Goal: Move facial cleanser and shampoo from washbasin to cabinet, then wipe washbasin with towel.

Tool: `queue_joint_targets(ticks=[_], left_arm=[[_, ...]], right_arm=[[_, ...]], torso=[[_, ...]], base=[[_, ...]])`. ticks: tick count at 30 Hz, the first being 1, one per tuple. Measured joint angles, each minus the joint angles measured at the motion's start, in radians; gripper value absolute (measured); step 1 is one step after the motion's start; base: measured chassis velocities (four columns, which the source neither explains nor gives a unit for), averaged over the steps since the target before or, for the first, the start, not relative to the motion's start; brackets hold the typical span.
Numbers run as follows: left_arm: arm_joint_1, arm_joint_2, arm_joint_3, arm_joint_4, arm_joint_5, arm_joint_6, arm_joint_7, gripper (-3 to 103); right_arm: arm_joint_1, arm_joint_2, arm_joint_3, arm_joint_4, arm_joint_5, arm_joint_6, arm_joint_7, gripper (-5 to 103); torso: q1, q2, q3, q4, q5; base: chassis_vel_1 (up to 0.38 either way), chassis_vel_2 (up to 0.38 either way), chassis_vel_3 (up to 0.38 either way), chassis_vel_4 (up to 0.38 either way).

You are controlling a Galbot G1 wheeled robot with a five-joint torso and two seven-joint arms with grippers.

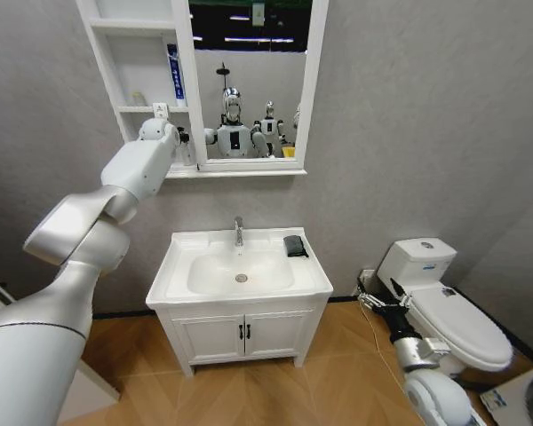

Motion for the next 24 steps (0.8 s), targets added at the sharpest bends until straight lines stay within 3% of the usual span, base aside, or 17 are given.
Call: queue_joint_targets(ticks=[3, 4, 9, 12, 16, 18, 21, 23, 24], left_arm=[[0.009, 0.010, -0.002, -0.020, 0.001, 0.010, -0.003, 33], [0.013, 0.020, 0.002, -0.035, -0.007, 0.030, -0.010, 41], [0.020, 0.028, 0.013, -0.046, -0.008, 0.042, -0.020, 51], [0.030, 0.039, 0.024, -0.072, -0.014, 0.055, -0.048, 68], [0.033, 0.051, 0.030, -0.092, -0.021, 0.061, -0.059, 73], [0.049, 0.097, 0.042, -0.167, -0.044, 0.086, -0.099, 89], [0.067, 0.138, 0.054, -0.245, -0.076, 0.105, -0.128, 98], [0.099, 0.201, 0.066, -0.369, -0.122, 0.131, -0.157, 99], [0.099, 0.201, 0.066, -0.369, -0.122, 0.131, -0.157, 99]], right_arm=[[-0.002, 0.000, 0.001, -0.001, 0.001, 0.001, -0.001, 100], [-0.002, 0.001, 0.001, -0.001, 0.002, 0.001, -0.002, 100], [-0.002, 0.001, 0.002, 0.001, 0.004, 0.002, -0.002, 100], [-0.005, 0.001, 0.017, 0.001, 0.011, 0.002, -0.002, 100], [-0.007, -0.001, 0.025, 0.001, 0.015, 0.002, -0.002, 100], [-0.010, -0.008, 0.033, 0.001, 0.019, 0.001, -0.003, 100], [-0.006, -0.011, 0.034, 0.003, 0.019, -0.002, -0.003, 100], [-0.001, -0.014, 0.034, 0.013, 0.022, -0.008, -0.002, 100], [-0.001, -0.014, 0.034, 0.013, 0.022, -0.008, -0.002, 100]], torso=[[0.000, 0.000, 0.000, -0.0001, 0.0001], [0.000, 0.000, 0.000, 0.0000, 0.0002], [0.000, 0.000, 0.000, 0.0003, -0.0004], [0.000, 0.000, 0.000, 0.0001, -0.0003], [0.000, 0.000, 0.000, -0.0001, 0.0000], [0.000, 0.000, 0.000, -0.0001, -0.0002], [0.000, 0.000, 0.000, 0.0000, -0.0001], [0.000, 0.000, 0.000, 0.0002, -0.0003], [0.000, 0.000, 0.000, 0.0002, -0.0003]], base=[[0.000, 0.000, 0.000, 0.000], [0.000, 0.000, 0.000, 0.000], [0.000, 0.000, 0.000, 0.000], [0.000, 0.000, 0.000, 0.000], [0.000, 0.000, 0.000, 0.000], [0.000, 0.000, 0.000, 0.000], [0.000, 0.000, 0.000, 0.000], [0.000, 0.000, 0.000, 0.000], [0.000, 0.000, 0.000, 0.000]])
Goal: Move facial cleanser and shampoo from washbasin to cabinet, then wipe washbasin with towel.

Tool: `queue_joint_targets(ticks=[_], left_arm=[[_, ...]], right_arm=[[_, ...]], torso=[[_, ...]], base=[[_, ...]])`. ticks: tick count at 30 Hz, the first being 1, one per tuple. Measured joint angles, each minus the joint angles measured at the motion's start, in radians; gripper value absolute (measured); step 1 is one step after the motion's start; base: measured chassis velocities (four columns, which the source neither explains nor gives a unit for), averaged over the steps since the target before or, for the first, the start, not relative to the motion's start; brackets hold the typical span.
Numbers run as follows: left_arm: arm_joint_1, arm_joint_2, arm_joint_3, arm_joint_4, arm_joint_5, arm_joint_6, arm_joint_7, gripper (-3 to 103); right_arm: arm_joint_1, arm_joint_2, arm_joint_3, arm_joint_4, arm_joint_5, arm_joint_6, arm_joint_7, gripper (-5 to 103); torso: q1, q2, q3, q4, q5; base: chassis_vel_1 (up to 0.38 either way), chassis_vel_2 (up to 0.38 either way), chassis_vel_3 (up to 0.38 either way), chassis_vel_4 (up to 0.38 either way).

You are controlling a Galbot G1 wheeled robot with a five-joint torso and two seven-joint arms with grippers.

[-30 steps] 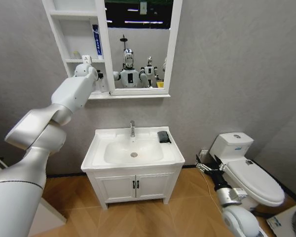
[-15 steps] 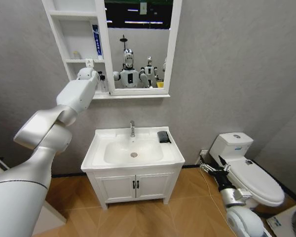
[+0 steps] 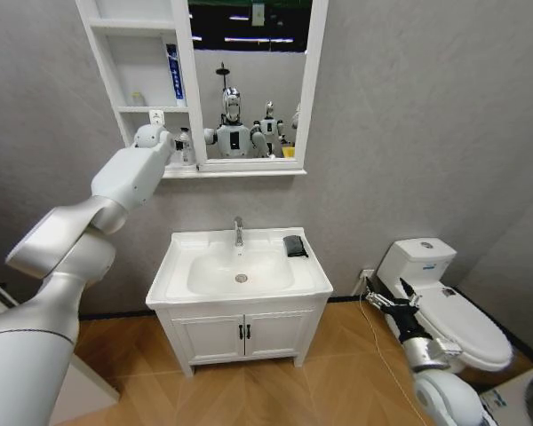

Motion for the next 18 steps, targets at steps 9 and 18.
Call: queue_joint_targets(ticks=[9, 18], left_arm=[[0.178, 0.377, 0.004, -0.551, -0.125, 0.055, -0.080, 100], [0.734, 0.687, -0.443, -0.975, -0.045, 0.036, -0.055, 100]], right_arm=[[0.015, -0.018, 0.000, 0.011, 0.015, -0.025, -0.005, 100], [0.027, 0.001, -0.023, 0.032, 0.009, -0.046, 0.013, 100]], torso=[[0.000, 0.000, 0.000, 0.0003, -0.0003], [0.000, 0.000, 0.000, 0.0005, 0.0010]], base=[[0.000, 0.000, 0.000, 0.000], [0.000, 0.000, 0.000, 0.000]])
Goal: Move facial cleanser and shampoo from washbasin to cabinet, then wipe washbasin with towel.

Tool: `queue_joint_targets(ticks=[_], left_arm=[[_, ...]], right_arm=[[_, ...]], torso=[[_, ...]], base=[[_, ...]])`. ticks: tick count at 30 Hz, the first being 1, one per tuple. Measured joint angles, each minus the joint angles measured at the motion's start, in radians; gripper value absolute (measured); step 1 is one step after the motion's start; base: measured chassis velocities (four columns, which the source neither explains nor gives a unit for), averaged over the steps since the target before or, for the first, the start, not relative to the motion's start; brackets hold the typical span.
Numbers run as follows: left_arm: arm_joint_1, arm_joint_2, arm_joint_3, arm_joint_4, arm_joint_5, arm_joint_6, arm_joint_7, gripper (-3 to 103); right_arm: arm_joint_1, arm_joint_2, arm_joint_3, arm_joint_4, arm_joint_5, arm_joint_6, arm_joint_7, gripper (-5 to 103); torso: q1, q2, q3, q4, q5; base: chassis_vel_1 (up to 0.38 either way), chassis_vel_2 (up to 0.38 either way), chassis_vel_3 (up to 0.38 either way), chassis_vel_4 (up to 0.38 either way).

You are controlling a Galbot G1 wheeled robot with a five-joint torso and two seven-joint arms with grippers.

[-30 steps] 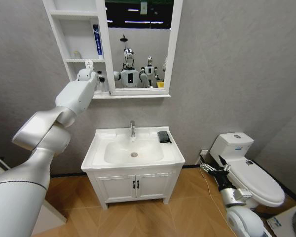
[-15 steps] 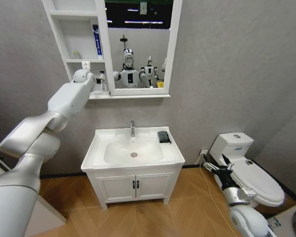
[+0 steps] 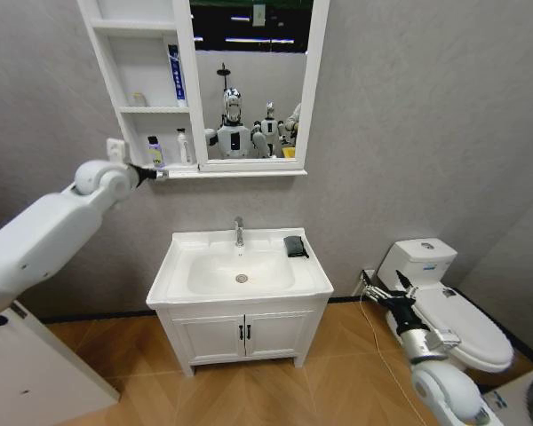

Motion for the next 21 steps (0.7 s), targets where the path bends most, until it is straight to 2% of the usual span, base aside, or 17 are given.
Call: queue_joint_targets(ticks=[1, 2, 3, 4, 6, 7, 8, 9, 10, 12, 13, 14, 15, 16, 18, 19, 21], left_arm=[[0.120, 0.037, -0.063, -0.063, 0.018, -0.018, 0.005, 100], [0.200, 0.053, -0.109, -0.100, 0.032, -0.036, 0.004, 100], [0.200, 0.053, -0.109, -0.100, 0.032, -0.036, 0.004, 100], [0.322, 0.059, -0.160, -0.142, 0.062, -0.069, 0.003, 100], [0.384, 0.046, -0.171, -0.157, 0.074, -0.087, 0.005, 100], [0.466, 0.022, -0.218, -0.187, 0.083, -0.121, 0.007, 100], [0.500, 0.009, -0.249, -0.200, 0.087, -0.139, 0.007, 100], [0.563, -0.016, -0.301, -0.225, 0.097, -0.171, 0.005, 100], [0.563, -0.016, -0.301, -0.225, 0.097, -0.171, 0.005, 100], [0.709, -0.081, -0.421, -0.261, 0.138, -0.221, 0.008, 100], [0.709, -0.081, -0.421, -0.261, 0.138, -0.221, 0.008, 100], [0.773, -0.107, -0.468, -0.275, 0.149, -0.232, 0.016, 100], [0.873, -0.150, -0.553, -0.297, 0.170, -0.249, 0.037, 100], [0.873, -0.150, -0.553, -0.297, 0.170, -0.249, 0.037, 100], [1.038, -0.215, -0.672, -0.326, 0.222, -0.277, 0.082, 100], [1.038, -0.215, -0.672, -0.326, 0.222, -0.277, 0.082, 100], [1.175, -0.301, -0.761, -0.358, 0.302, -0.305, 0.125, 100]], right_arm=[[-0.001, 0.009, -0.003, 0.001, -0.006, -0.001, 0.000, 100], [-0.007, 0.020, 0.000, 0.005, -0.012, -0.001, 0.001, 100], [-0.007, 0.020, 0.000, 0.005, -0.012, -0.001, 0.001, 100], [-0.034, 0.050, 0.019, 0.018, -0.025, -0.001, 0.002, 100], [-0.061, 0.077, 0.037, 0.030, -0.036, 0.001, 0.003, 100], [-0.074, 0.101, 0.043, 0.050, -0.049, 0.000, 0.005, 100], [-0.072, 0.105, 0.041, 0.058, -0.052, -0.003, 0.007, 100], [-0.064, 0.107, 0.032, 0.065, -0.055, -0.011, 0.013, 100], [-0.064, 0.107, 0.032, 0.065, -0.055, -0.011, 0.013, 100], [-0.054, 0.103, 0.025, 0.079, -0.058, -0.019, 0.020, 100], [-0.054, 0.103, 0.025, 0.079, -0.058, -0.019, 0.020, 100], [-0.055, 0.102, 0.026, 0.083, -0.058, -0.022, 0.021, 100], [-0.064, 0.100, 0.032, 0.090, -0.059, -0.024, 0.022, 100], [-0.064, 0.100, 0.032, 0.090, -0.059, -0.024, 0.022, 100], [-0.081, 0.100, 0.045, 0.095, -0.059, -0.024, 0.023, 100], [-0.081, 0.100, 0.045, 0.095, -0.059, -0.024, 0.023, 100], [-0.094, 0.101, 0.052, 0.096, -0.060, -0.021, 0.028, 100]], torso=[[0.000, 0.000, 0.000, 0.0005, -0.0024], [0.000, 0.000, 0.000, 0.0008, -0.0025], [0.000, 0.000, 0.000, 0.0008, -0.0025], [0.000, 0.000, 0.000, 0.0006, 0.0006], [0.000, 0.000, 0.000, -0.0002, 0.0007], [0.000, 0.000, 0.000, -0.0023, -0.0036], [0.000, 0.000, 0.000, -0.0023, -0.0023], [0.000, 0.000, 0.000, -0.0019, 0.0012], [0.000, 0.000, 0.000, -0.0019, 0.0012], [0.000, 0.000, 0.000, -0.0006, -0.0016], [0.000, 0.000, 0.000, -0.0006, -0.0016], [0.000, 0.000, 0.000, -0.0002, -0.0017], [0.000, 0.000, 0.000, -0.0006, -0.0008], [0.000, 0.000, 0.000, -0.0006, -0.0008], [0.000, 0.000, 0.000, -0.0006, -0.0012], [0.000, 0.000, 0.000, -0.0006, -0.0012], [0.000, 0.000, 0.000, -0.0004, -0.0005]], base=[[0.000, 0.000, 0.000, 0.000], [0.000, 0.000, 0.000, 0.000], [0.000, 0.000, 0.000, 0.000], [0.000, 0.000, 0.000, 0.000], [0.000, 0.000, 0.000, 0.000], [-0.042, -0.057, -0.004, -0.028], [-0.042, -0.057, -0.047, -0.028], [-0.005, -0.008, 0.014, -0.055], [-0.005, -0.008, 0.014, -0.055], [-0.003, 0.007, 0.007, -0.027], [0.000, 0.000, 0.000, 0.000], [0.000, 0.000, 0.000, 0.000], [0.000, 0.000, 0.000, 0.000], [0.000, 0.000, 0.000, 0.000], [0.000, 0.000, 0.000, 0.000], [0.000, 0.000, 0.000, 0.000], [0.000, 0.000, 0.000, 0.000]])
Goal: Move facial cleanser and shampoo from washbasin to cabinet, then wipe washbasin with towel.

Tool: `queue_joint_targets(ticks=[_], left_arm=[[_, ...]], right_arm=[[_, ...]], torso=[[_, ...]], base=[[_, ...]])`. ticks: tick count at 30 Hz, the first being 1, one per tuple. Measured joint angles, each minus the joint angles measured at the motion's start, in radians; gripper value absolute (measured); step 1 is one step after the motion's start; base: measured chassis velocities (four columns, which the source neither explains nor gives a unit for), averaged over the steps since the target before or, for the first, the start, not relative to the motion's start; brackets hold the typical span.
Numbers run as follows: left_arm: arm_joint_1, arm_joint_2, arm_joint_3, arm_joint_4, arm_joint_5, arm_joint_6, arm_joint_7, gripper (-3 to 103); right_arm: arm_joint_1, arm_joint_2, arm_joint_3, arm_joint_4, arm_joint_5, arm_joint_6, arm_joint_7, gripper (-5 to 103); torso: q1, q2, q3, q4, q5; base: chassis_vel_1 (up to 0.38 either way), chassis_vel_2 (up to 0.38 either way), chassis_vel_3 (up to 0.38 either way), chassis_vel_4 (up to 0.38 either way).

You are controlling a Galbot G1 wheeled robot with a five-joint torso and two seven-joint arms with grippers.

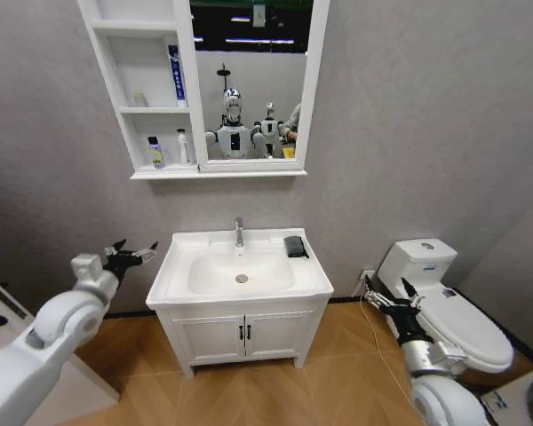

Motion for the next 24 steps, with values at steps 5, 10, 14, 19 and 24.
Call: queue_joint_targets(ticks=[5, 10, 14, 19, 24], left_arm=[[0.112, -0.153, -0.067, -0.049, 0.072, -0.018, 0.035, 100], [0.223, -0.319, -0.116, -0.104, 0.172, -0.060, 0.104, 100], [0.281, -0.406, -0.125, -0.115, 0.271, -0.098, 0.160, 100], [0.324, -0.460, -0.122, -0.137, 0.308, -0.108, 0.182, 100], [0.323, -0.461, -0.119, -0.137, 0.310, -0.107, 0.182, 100]], right_arm=[[-0.007, 0.005, 0.001, 0.008, 0.000, 0.001, 0.013, 100], [-0.013, 0.022, -0.005, 0.000, -0.008, 0.005, 0.013, 100], [-0.023, 0.037, -0.013, -0.007, -0.020, 0.012, 0.009, 100], [-0.030, 0.049, -0.021, -0.002, -0.028, 0.019, -0.007, 100], [-0.037, 0.058, -0.024, 0.003, -0.030, 0.019, -0.007, 100]], torso=[[0.000, 0.000, 0.000, -0.0001, -0.0006], [0.000, 0.000, 0.000, 0.0001, -0.0004], [0.000, 0.000, 0.000, -0.0001, -0.0001], [0.000, 0.000, 0.000, -0.0001, -0.0002], [0.000, 0.000, 0.000, -0.0003, -0.0003]], base=[[0.000, 0.000, 0.000, 0.000], [0.000, 0.000, 0.000, 0.000], [0.000, 0.000, 0.000, 0.000], [0.000, 0.000, 0.000, 0.000], [0.000, 0.000, 0.000, 0.000]])
